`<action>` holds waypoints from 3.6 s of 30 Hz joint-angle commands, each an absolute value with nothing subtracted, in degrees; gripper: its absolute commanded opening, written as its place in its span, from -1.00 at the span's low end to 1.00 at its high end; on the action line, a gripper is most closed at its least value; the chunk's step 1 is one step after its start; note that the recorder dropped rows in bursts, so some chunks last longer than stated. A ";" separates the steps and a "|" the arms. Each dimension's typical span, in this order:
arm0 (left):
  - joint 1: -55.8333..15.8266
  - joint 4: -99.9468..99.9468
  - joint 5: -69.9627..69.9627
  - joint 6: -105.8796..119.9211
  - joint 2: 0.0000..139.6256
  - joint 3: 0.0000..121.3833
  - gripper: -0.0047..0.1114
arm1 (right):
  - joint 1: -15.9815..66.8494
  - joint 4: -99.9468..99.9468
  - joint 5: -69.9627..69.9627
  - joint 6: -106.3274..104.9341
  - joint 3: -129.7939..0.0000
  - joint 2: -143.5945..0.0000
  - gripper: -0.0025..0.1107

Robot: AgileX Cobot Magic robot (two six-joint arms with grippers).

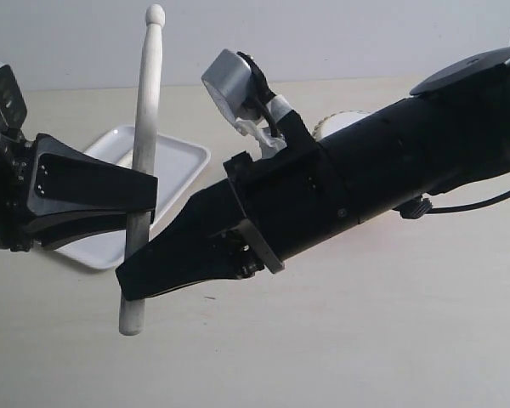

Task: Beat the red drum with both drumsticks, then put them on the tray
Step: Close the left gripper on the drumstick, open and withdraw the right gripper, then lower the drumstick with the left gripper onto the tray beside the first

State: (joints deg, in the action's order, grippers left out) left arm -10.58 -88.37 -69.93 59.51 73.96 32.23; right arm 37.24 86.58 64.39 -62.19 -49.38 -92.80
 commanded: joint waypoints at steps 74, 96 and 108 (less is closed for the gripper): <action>-11.46 -21.17 -51.16 20.27 83.03 56.71 -0.92 | 37.35 24.10 41.00 -15.69 -49.53 -58.70 0.15; -16.67 -9.28 -39.48 17.30 112.95 69.44 -0.92 | 37.35 23.08 47.18 -12.26 -49.53 -58.01 0.15; -16.67 -9.28 -33.18 17.98 113.55 69.44 -0.92 | 37.35 23.08 47.30 -12.00 -49.53 -58.01 0.15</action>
State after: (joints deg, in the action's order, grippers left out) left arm -16.36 -9.08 -34.28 17.80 113.10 69.12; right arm 37.24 23.52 47.25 -12.26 -49.38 -58.47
